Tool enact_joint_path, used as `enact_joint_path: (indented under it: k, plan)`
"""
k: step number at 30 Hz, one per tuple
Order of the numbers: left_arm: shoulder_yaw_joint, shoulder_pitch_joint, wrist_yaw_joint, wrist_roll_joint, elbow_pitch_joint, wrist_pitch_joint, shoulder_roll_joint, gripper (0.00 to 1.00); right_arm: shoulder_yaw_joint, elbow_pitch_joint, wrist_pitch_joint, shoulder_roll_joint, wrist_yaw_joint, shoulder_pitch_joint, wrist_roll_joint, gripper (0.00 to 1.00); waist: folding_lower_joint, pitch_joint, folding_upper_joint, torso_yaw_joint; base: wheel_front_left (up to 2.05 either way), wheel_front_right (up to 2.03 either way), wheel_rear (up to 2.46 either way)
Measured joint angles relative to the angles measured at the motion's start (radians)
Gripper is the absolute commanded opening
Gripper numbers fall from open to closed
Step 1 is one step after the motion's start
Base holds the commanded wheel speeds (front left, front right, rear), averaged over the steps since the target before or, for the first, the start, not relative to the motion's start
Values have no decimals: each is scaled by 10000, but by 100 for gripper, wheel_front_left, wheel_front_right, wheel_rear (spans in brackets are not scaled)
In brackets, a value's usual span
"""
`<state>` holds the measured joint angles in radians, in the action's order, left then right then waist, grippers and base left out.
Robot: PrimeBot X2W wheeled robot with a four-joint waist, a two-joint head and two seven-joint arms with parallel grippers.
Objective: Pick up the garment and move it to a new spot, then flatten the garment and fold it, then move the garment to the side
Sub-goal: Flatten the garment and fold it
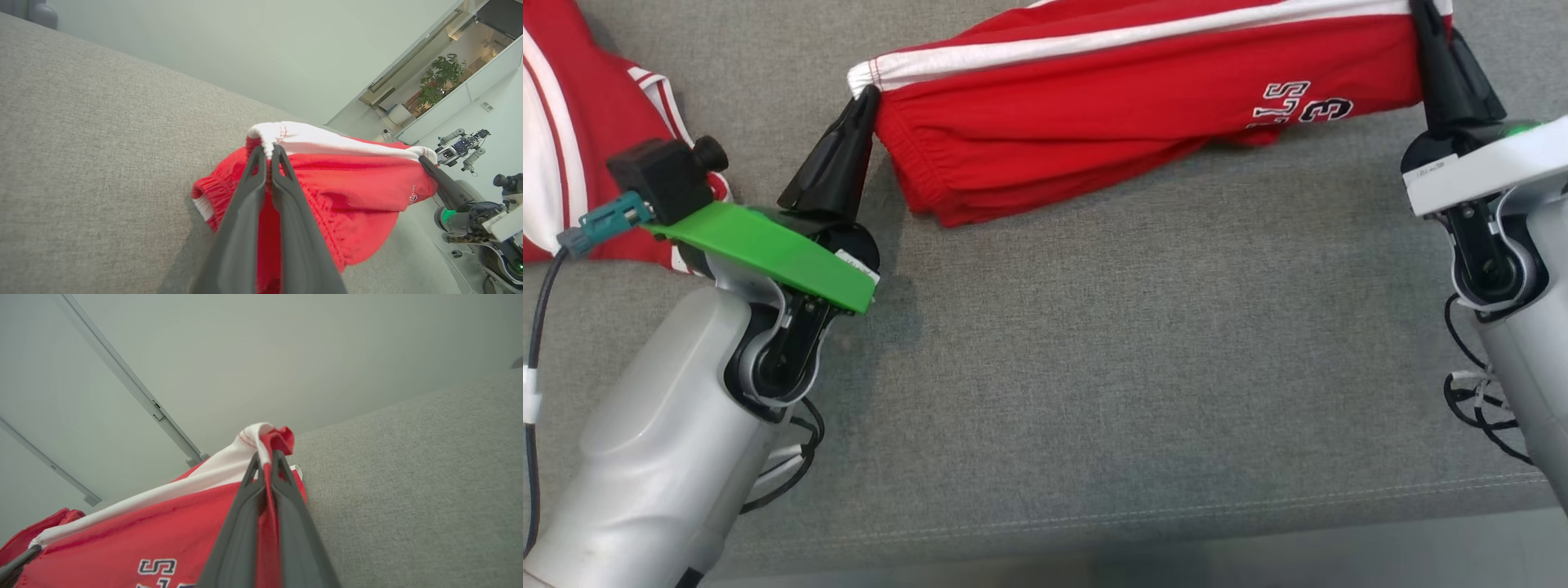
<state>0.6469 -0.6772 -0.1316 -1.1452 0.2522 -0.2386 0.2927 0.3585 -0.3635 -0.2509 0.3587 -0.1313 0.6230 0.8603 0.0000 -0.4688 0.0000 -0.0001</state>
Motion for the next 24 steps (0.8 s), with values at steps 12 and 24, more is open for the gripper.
enact_joint_path:
  k: [12,24]
  plan:
    - [15,-905,0,453,614,-17,-320,0,506,-1208,52,169,0,1535,-324,6,0,-1020,0,455,0,0,0]
    - [163,-1269,0,533,1093,-104,-606,100,1001,-2313,35,-21,4,2256,-428,100,0,-1324,0,737,0,0,0]
